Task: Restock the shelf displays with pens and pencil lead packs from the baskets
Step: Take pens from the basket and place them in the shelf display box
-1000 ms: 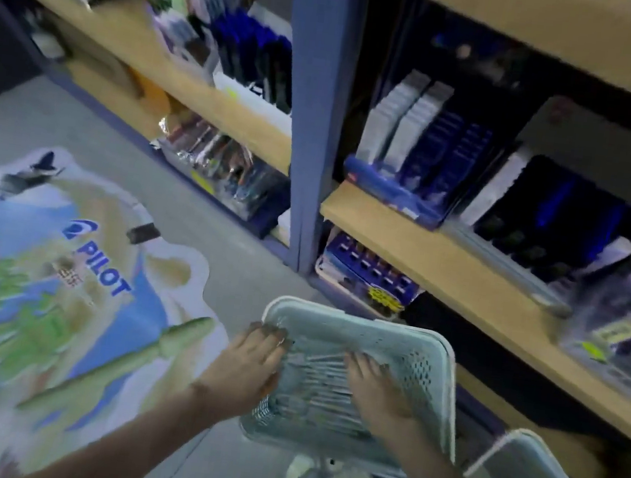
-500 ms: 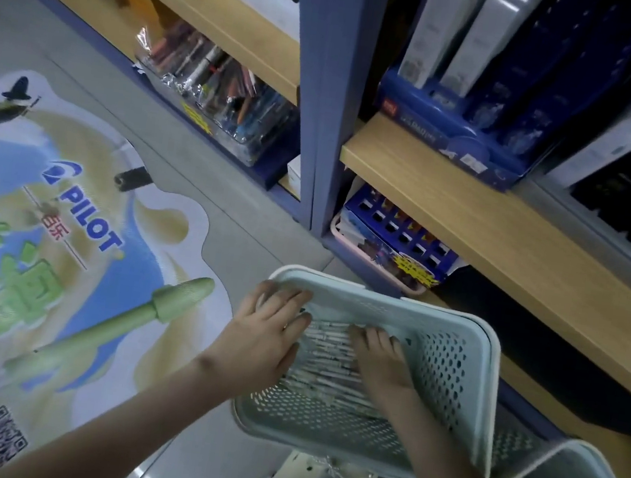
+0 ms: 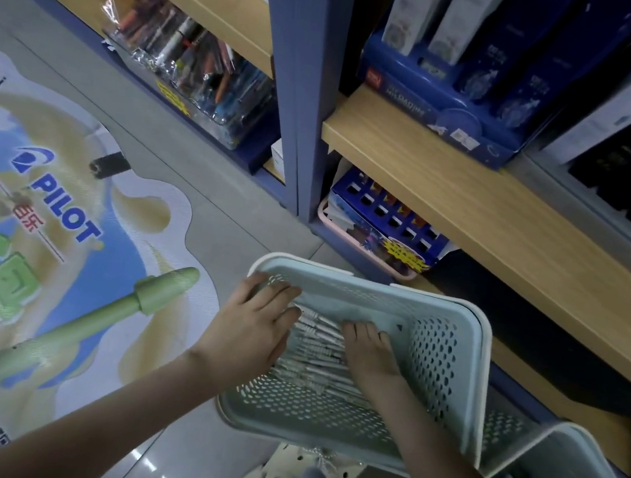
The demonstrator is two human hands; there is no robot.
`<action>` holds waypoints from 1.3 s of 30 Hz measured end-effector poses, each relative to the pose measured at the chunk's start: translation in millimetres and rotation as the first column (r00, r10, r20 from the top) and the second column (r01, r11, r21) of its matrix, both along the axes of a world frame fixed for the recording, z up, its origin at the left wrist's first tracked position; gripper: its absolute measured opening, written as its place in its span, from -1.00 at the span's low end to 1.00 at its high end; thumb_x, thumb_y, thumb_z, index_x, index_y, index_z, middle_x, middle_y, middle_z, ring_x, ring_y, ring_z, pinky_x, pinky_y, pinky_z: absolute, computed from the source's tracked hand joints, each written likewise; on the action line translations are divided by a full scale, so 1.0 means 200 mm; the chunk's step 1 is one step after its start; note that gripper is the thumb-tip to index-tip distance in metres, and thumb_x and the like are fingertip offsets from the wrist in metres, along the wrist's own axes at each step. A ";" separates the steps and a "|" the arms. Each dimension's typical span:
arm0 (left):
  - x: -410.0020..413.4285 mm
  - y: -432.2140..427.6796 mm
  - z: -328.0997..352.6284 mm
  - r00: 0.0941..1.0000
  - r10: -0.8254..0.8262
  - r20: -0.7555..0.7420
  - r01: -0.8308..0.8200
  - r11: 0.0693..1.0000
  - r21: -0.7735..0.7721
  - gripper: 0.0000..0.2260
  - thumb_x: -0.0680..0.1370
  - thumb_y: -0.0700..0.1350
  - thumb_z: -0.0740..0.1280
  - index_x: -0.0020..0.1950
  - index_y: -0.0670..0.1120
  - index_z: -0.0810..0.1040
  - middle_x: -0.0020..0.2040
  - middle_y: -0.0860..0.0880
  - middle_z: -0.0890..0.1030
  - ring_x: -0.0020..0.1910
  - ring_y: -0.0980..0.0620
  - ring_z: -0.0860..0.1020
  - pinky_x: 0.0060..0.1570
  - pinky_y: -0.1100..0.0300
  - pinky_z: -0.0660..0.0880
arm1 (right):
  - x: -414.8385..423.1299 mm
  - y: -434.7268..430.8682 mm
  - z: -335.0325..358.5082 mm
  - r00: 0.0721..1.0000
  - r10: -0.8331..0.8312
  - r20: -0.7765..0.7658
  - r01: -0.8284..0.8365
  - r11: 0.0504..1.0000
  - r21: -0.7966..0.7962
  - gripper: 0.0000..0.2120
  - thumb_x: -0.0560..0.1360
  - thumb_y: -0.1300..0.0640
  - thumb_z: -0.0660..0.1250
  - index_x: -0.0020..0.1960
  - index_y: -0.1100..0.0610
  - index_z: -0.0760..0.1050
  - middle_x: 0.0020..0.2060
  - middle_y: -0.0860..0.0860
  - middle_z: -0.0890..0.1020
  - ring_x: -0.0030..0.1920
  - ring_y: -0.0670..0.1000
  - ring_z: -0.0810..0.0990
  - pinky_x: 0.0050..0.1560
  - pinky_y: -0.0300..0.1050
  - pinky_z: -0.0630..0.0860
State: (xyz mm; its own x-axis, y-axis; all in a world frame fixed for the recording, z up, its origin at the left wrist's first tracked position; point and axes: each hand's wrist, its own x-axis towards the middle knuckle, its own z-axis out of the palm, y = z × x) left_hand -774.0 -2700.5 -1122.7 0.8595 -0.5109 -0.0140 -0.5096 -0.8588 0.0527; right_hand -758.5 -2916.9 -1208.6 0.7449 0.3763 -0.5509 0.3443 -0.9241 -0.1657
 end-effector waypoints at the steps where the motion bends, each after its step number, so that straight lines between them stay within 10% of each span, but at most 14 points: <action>1: 0.00 0.00 0.00 1.000 0.002 -0.009 -0.003 1.000 -0.004 -0.73 0.47 -0.06 0.21 0.03 -0.11 0.63 0.18 -0.13 0.60 0.18 -0.14 0.53 0.30 -0.08 0.28 | 0.00 0.00 0.00 1.000 -0.003 -0.006 0.003 1.000 0.002 -0.58 0.56 0.24 0.09 0.41 0.12 0.18 0.33 0.08 0.34 0.33 0.09 0.27 0.29 -0.06 0.19; 8: 0.00 -0.01 -0.02 0.999 0.002 -0.048 0.005 0.989 0.146 -0.67 0.39 -0.08 0.38 0.10 -0.20 0.60 0.17 -0.22 0.58 0.19 -0.21 0.50 0.29 -0.13 0.27 | 0.00 0.02 0.08 0.993 0.120 0.017 -0.117 0.987 -0.113 -0.62 0.53 0.27 0.11 0.34 0.20 0.24 0.28 0.15 0.39 0.28 0.13 0.35 0.26 0.00 0.26; 14: 0.04 -0.17 0.05 0.985 0.019 -0.174 0.015 0.981 0.195 -0.45 0.30 0.09 0.50 0.18 -0.19 0.56 0.16 -0.21 0.58 0.17 -0.18 0.53 0.28 -0.08 0.36 | -0.05 -0.01 0.22 0.967 0.143 0.212 -0.128 0.988 -0.083 -0.52 0.00 0.25 0.56 -0.14 0.20 0.47 -0.34 0.10 0.54 -0.38 0.10 0.53 -0.45 -0.10 0.47; 17: 0.08 -0.32 0.07 0.955 -0.016 -0.296 0.081 0.975 0.208 -0.39 0.47 0.11 0.35 0.40 -0.19 0.34 0.37 -0.21 0.41 0.36 -0.16 0.39 0.39 -0.05 0.28 | -0.08 -0.06 0.37 0.922 0.182 0.342 -0.185 0.982 -0.024 -0.48 0.09 0.22 0.47 -0.03 0.16 0.32 -0.29 0.07 0.54 -0.32 0.06 0.54 -0.38 -0.11 0.51; 22: 0.13 -0.43 0.24 0.932 -0.182 -0.314 0.241 0.957 0.159 -0.71 0.24 -0.15 0.48 -0.07 -0.15 0.58 -0.38 -0.07 0.64 -0.51 0.00 0.58 -0.54 0.25 0.45 | -0.08 -0.17 0.79 0.946 0.141 0.292 -0.149 0.989 0.003 -0.34 0.34 0.25 0.40 0.36 0.19 0.19 0.18 0.10 0.45 0.17 0.10 0.45 0.17 -0.06 0.42; 25: 0.13 -0.51 0.54 0.910 -0.193 -0.367 0.240 0.967 0.087 -0.72 0.49 -0.16 0.33 0.17 -0.22 0.48 -0.18 -0.13 0.65 -0.34 -0.08 0.62 -0.49 0.18 0.39 | -0.09 -0.28 1.05 0.986 -0.131 0.106 0.107 0.972 0.210 -0.45 0.55 0.23 0.21 0.48 0.09 0.10 0.35 0.03 0.30 0.33 0.05 0.33 0.25 -0.10 0.31; 28: 0.13 -0.58 0.80 0.835 -0.119 -0.537 0.017 0.981 -0.192 -0.72 0.65 0.00 0.16 0.24 -0.16 0.35 0.00 -0.14 0.57 -0.05 -0.13 0.57 -0.22 0.11 0.40 | -0.16 -0.40 1.32 0.879 -0.475 0.031 0.385 0.748 0.542 -0.53 0.56 0.13 0.28 0.41 0.05 0.22 0.24 -0.03 0.39 0.20 -0.06 0.43 0.11 -0.20 0.37; 33: 0.07 -0.71 1.27 0.768 -0.250 -0.590 -0.178 0.801 -0.571 -0.87 0.61 -0.02 0.26 -0.12 0.09 0.36 -0.27 0.05 0.55 -0.40 0.19 0.54 -0.32 0.28 0.45 | -0.31 -0.49 1.77 0.652 -0.715 -0.251 0.511 0.170 0.843 -0.58 0.49 0.24 0.36 0.24 -0.04 0.29 0.00 0.00 0.54 -0.01 -0.06 0.55 -0.02 -0.22 0.51; 39: -0.11 -0.92 1.82 0.723 -0.462 -0.515 -0.083 0.681 -0.728 -0.95 0.61 -0.10 0.25 -0.04 0.04 0.44 -0.27 -0.05 0.57 -0.42 0.13 0.55 -0.33 0.28 0.51 | -0.56 -0.55 2.23 0.688 -0.693 -0.215 0.335 0.041 0.941 -0.86 0.55 0.30 0.26 0.02 0.13 0.54 -0.23 0.03 0.61 -0.17 -0.09 0.56 -0.11 -0.23 0.48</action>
